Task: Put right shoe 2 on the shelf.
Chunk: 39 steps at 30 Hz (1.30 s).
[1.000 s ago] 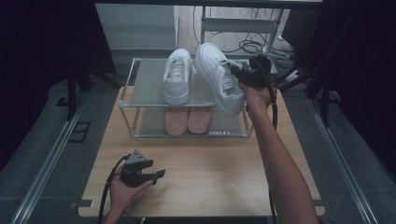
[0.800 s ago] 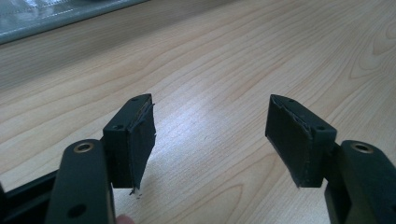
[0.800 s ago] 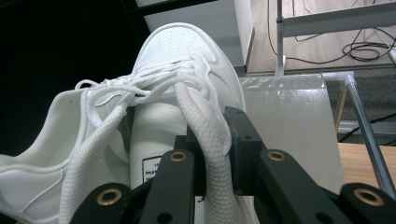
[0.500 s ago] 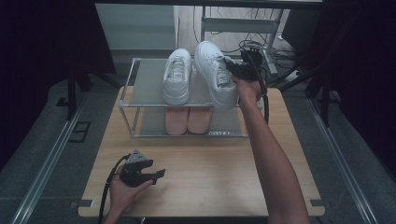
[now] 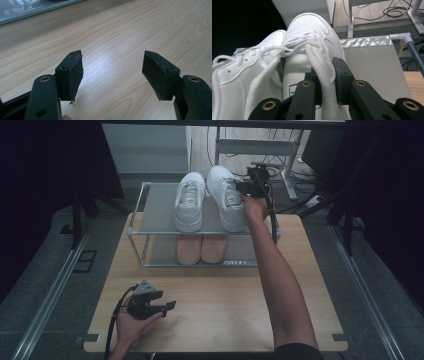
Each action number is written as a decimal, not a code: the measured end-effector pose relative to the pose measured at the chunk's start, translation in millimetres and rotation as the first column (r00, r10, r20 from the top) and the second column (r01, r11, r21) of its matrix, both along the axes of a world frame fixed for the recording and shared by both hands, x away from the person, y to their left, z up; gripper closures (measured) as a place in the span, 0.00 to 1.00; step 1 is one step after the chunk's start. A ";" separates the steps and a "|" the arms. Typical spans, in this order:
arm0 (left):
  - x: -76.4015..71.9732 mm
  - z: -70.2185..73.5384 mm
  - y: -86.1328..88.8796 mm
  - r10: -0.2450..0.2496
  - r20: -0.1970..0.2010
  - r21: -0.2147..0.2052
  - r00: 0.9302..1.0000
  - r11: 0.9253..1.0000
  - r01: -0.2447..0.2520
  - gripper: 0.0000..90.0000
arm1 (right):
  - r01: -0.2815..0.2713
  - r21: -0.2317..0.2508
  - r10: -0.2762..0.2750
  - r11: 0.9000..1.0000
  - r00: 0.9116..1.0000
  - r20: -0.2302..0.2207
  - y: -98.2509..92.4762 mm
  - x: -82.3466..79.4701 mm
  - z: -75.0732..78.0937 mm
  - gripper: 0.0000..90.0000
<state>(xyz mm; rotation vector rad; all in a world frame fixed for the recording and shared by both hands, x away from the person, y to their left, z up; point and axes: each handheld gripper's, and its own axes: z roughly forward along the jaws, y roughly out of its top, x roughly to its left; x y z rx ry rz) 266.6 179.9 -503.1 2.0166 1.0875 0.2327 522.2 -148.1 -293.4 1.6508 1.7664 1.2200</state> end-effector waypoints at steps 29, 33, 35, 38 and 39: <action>-1.2 0.3 -1.9 0.003 0.004 0.008 1.000 1.000 -0.003 0.37 | -0.159 -0.043 0.163 0.986 0.980 0.117 -27.6 -34.6 12.0 0.79; -0.3 0.8 -3.1 0.002 0.000 0.002 1.000 1.000 -0.002 0.37 | -0.176 -0.061 0.182 0.983 0.975 0.124 -37.4 -48.6 7.0 0.88; 0.8 0.1 -3.8 0.001 -0.002 0.005 1.000 1.000 -0.001 0.37 | -0.185 -0.074 0.193 0.980 0.973 0.128 -42.2 -54.2 4.4 0.92; 1.4 -0.7 -4.4 0.001 -0.005 0.007 1.000 1.000 -0.001 0.37 | -0.183 -0.100 0.196 0.978 0.969 0.149 -47.5 -61.9 0.9 0.97; 1.6 -0.8 -4.3 0.002 -0.004 0.006 1.000 1.000 -0.002 0.37 | -0.186 -0.110 0.201 0.976 0.968 0.148 -48.8 -63.5 -0.6 0.98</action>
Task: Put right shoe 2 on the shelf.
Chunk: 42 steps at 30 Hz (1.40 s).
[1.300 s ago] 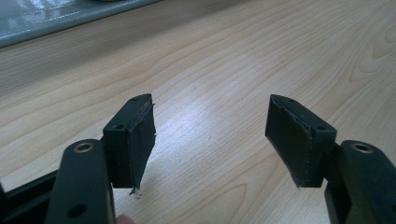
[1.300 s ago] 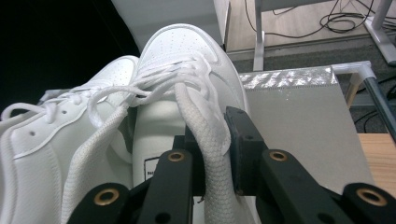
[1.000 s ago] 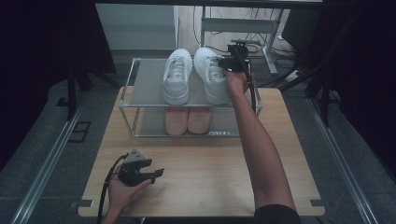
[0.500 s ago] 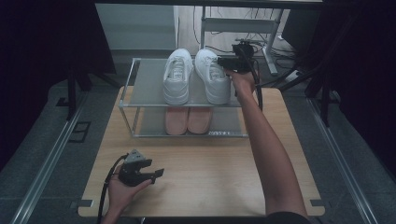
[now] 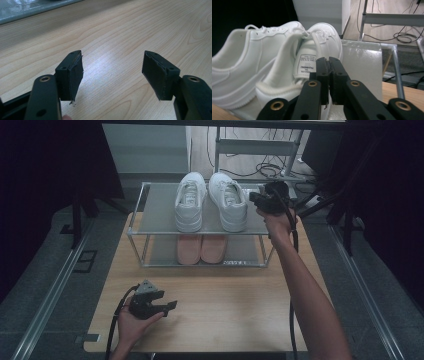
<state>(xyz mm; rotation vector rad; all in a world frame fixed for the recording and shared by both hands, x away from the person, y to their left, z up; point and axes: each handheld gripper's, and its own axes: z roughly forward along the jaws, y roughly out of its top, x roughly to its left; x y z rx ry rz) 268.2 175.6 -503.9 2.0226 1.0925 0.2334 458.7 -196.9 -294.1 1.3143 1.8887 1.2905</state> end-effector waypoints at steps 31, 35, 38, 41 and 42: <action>-8.7 0.4 -2.1 -0.005 0.011 0.000 1.000 1.000 0.005 0.37 | 0.007 -0.031 -0.009 0.999 0.997 -0.076 -14.1 -2.1 -54.4 1.00; -8.9 0.0 -2.6 -0.004 0.007 0.000 1.000 1.000 0.004 0.37 | -0.008 -0.044 0.005 0.999 0.997 -0.081 -6.2 -0.5 -59.2 1.00; -8.8 -0.5 -2.0 -0.005 0.006 0.000 1.000 1.000 0.005 0.37 | -0.015 -0.049 0.011 0.999 0.996 -0.088 -1.9 1.4 -62.1 1.00; -8.9 -0.7 -1.3 -0.002 0.008 -0.001 1.000 1.000 0.002 0.37 | -0.012 -0.057 0.007 0.998 0.996 -0.084 0.5 1.7 -62.9 1.00; -8.7 -0.8 -1.1 -0.002 0.008 0.001 1.000 1.000 0.002 0.37 | -0.012 -0.054 0.007 0.998 0.996 -0.086 0.6 1.6 -62.7 1.00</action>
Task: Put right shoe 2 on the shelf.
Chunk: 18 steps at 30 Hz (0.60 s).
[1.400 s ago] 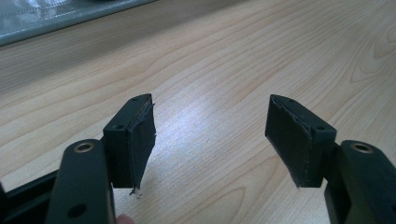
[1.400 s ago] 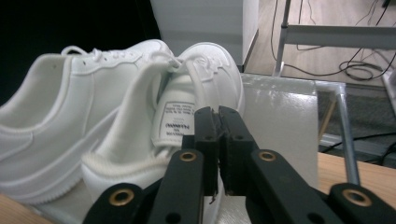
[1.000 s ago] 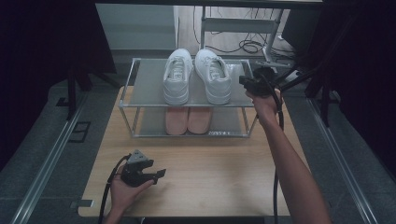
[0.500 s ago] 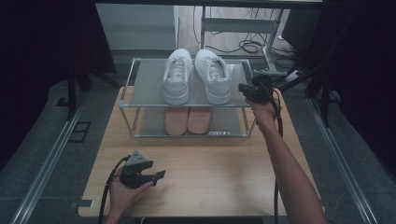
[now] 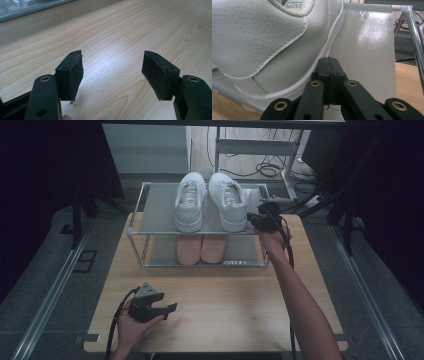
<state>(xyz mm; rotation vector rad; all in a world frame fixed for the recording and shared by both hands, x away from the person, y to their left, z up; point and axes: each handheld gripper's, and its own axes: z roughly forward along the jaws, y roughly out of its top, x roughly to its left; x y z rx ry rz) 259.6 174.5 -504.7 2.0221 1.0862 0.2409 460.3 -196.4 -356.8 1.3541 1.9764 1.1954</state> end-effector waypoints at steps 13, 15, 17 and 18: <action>0.0 -0.5 -1.0 -0.002 0.000 0.006 1.000 1.000 0.002 0.37 | -0.045 0.041 0.045 0.998 0.999 -0.015 12.9 -7.5 2.4 1.00; 0.0 -0.7 -0.6 -0.001 -0.002 0.005 1.000 1.000 0.001 0.37 | -0.053 0.040 0.054 0.998 0.998 -0.012 16.5 -8.6 2.5 1.00; 0.0 -0.9 -0.3 -0.001 -0.002 0.006 1.000 1.000 0.001 0.37 | -0.064 0.049 0.065 0.997 0.998 -0.013 19.9 -9.1 2.7 1.00; -0.2 -0.8 -0.1 0.000 -0.003 0.005 1.000 1.000 0.000 0.37 | -0.074 0.057 0.075 0.996 0.997 -0.017 22.0 -9.2 2.5 1.00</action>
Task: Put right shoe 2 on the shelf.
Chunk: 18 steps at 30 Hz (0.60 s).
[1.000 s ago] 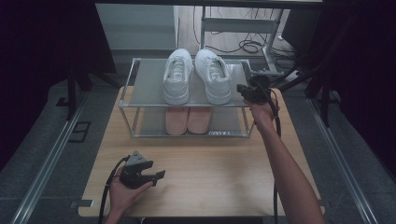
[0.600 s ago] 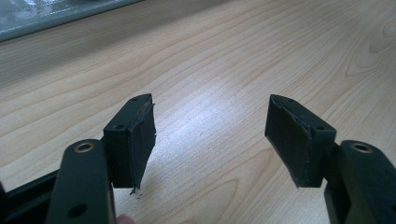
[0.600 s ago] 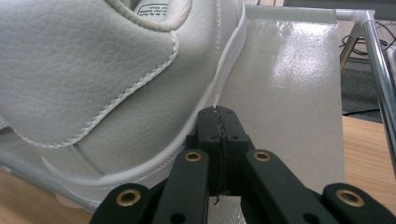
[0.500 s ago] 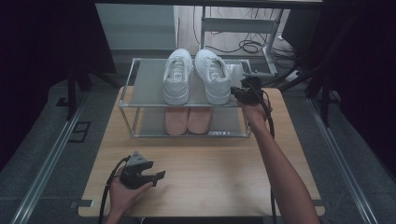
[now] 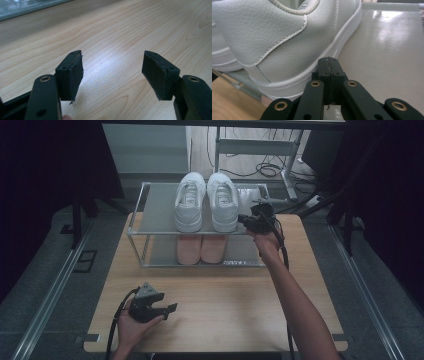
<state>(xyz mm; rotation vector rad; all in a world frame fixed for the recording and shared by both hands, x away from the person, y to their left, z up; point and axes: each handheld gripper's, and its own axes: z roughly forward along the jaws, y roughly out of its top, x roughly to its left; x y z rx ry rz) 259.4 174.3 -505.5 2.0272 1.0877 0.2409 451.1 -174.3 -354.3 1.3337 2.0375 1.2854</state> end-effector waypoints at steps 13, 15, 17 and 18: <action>0.3 -0.3 -1.0 0.000 -0.002 0.004 1.000 1.000 0.000 0.37 | -0.005 0.008 0.005 1.000 1.000 0.013 9.4 -3.4 -1.4 1.00; 0.4 -0.4 -1.1 -0.001 -0.002 0.005 1.000 1.000 0.001 0.37 | -0.003 0.007 0.003 1.000 1.000 0.019 10.0 -4.0 -1.5 1.00; 0.5 -0.6 -1.2 -0.003 -0.002 0.005 1.000 1.000 0.003 0.37 | -0.012 0.013 0.011 1.000 1.000 0.018 12.0 -4.9 -2.0 1.00; 0.7 -0.9 -1.1 -0.005 0.000 0.005 1.000 1.000 0.005 0.37 | -0.018 0.013 0.018 1.000 1.000 0.019 13.4 -5.5 -1.9 1.00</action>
